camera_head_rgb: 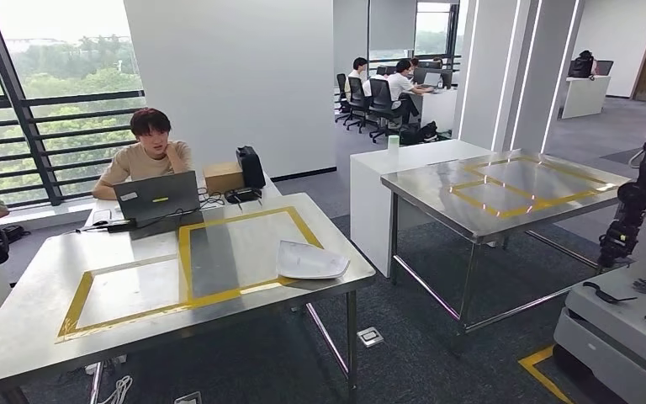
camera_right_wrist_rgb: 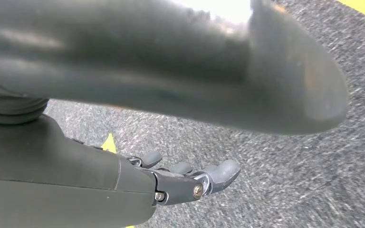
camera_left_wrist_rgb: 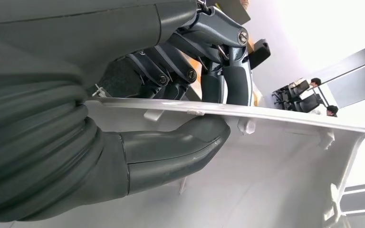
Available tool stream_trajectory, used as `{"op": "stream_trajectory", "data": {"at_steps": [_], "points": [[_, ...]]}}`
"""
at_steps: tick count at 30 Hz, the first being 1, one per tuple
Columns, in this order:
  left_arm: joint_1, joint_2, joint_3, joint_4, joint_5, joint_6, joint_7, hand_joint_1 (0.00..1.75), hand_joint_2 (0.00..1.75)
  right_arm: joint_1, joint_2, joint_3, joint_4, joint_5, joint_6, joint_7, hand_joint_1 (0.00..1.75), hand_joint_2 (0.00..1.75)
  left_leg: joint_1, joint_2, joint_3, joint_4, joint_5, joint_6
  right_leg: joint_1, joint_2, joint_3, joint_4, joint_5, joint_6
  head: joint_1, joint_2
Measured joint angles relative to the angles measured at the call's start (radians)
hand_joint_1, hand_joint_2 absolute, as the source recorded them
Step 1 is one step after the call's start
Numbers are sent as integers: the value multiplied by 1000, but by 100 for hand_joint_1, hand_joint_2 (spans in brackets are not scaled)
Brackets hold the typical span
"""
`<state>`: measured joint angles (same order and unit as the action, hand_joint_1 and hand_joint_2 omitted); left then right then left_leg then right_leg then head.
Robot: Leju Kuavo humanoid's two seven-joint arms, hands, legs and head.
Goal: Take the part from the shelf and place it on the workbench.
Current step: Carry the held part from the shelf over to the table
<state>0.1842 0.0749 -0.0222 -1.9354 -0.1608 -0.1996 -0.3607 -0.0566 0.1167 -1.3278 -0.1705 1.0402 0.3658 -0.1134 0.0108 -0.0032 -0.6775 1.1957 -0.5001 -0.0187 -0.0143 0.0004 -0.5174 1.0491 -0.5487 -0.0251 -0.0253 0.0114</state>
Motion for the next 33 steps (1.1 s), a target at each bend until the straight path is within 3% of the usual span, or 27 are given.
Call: {"op": "stream_trajectory", "data": {"at_steps": [2,5,7,9,11,12,13,14,16,17,18,20,22,24,27,28,29,31,33], "points": [[-7,-6,-1,-1,-4,-1,3,175,175,-1,1,0,0,1,0,0,0,0,-11,4,44,-108,46,14,2,0,9,-2,-12,9,0,0],[-10,-16,-1,-5,-17,-2,5,175,175,-3,1,0,0,4,0,0,0,0,-16,1,63,-148,38,23,3,-1,19,-8,-11,27,0,0],[-10,-27,-1,-11,-25,-4,7,175,175,-4,1,0,0,7,0,0,0,0,-12,-3,80,-160,34,33,2,-2,16,21,-12,35,1,0],[-12,-37,-1,-16,-33,-6,8,175,175,-7,1,0,0,11,6,0,0,0,-11,-3,97,-165,27,42,1,-1,-36,110,-42,40,1,0],[-12,-45,-1,-17,-38,-8,11,175,175,-8,1,0,0,14,11,0,0,0,-13,-3,105,-165,17,48,1,-1,-120,222,-85,45,1,0],[-11,-49,-1,-17,-40,-9,12,175,175,-7,1,0,0,15,12,0,0,0,-13,-4,111,-165,11,49,1,-1,-151,251,-91,47,1,0],[-11,-52,-1,-17,-42,-9,12,175,175,-6,1,0,0,16,12,0,0,0,-14,-6,118,-165,5,48,1,-1,-166,249,-78,48,2,0],[-11,-54,-1,-18,-45,-9,13,175,175,-4,1,0,0,17,12,0,0,0,-14,-7,127,-164,-2,46,0,-1,-162,210,-41,48,2,0],[-10,-59,-1,-19,-50,-10,14,175,175,-3,0,0,0,19,12,1,0,0,-15,-9,147,-163,-17,40,1,-1,-125,84,46,44,1,0],[-9,-60,0,-20,-51,-11,13,175,175,-4,0,0,0,20,12,1,0,0,-16,-10,153,-163,-23,35,3,-1,-110,39,59,40,1,0],[-8,-62,0,-21,-52,-12,14,175,175,-5,0,0,0,21,12,1,0,0,-16,-10,155,-162,-30,29,5,-1,-100,13,62,36,1,0],[-6,-63,2,-24,-53,-15,13,175,175,-5,0,0,0,24,12,1,0,0,-17,-11,161,-153,-35,16,8,-1,-94,6,52,22,0,0],[-3,-65,3,-29,-54,-17,12,175,175,-3,-1,0,0,27,12,0,0,0,-15,-10,162,-127,-43,6,5,-2,-76,1,62,8,-1,0],[0,-66,4,-35,-57,-18,10,175,175,-3,-1,0,-1,29,11,-1,0,0,-12,-7,121,-53,-69,-2,3,-3,-58,-2,56,-3,-2,0],[7,-69,7,-37,-65,-18,9,175,175,-4,-2,1,-2,31,9,-1,0,0,-6,-5,16,93,-125,-10,3,-3,-43,-1,39,-7,-4,0],[9,-70,8,-37,-67,-18,9,175,175,-3,-2,1,-2,32,9,-1,0,0,-5,-4,-2,99,-121,-12,3,-3,-34,-1,32,-6,-4,0],[10,-71,10,-38,-68,-18,9,175,175,-2,-2,1,-2,33,9,-1,0,0,-3,-3,-3,73,-96,-13,2,-2,-24,-1,24,-3,-4,0],[11,-72,12,-41,-70,-18,9,175,175,-2,-2,1,-2,35,9,-1,0,0,-1,0,27,-41,-7,-13,0,-2,-3,-2,7,5,-4,0],[12,-73,16,-43,-70,-18,9,175,175,-4,-2,2,-2,37,9,-1,0,0,-5,6,48,-119,28,-6,-1,-2,7,-3,-6,17,-4,0]]}}
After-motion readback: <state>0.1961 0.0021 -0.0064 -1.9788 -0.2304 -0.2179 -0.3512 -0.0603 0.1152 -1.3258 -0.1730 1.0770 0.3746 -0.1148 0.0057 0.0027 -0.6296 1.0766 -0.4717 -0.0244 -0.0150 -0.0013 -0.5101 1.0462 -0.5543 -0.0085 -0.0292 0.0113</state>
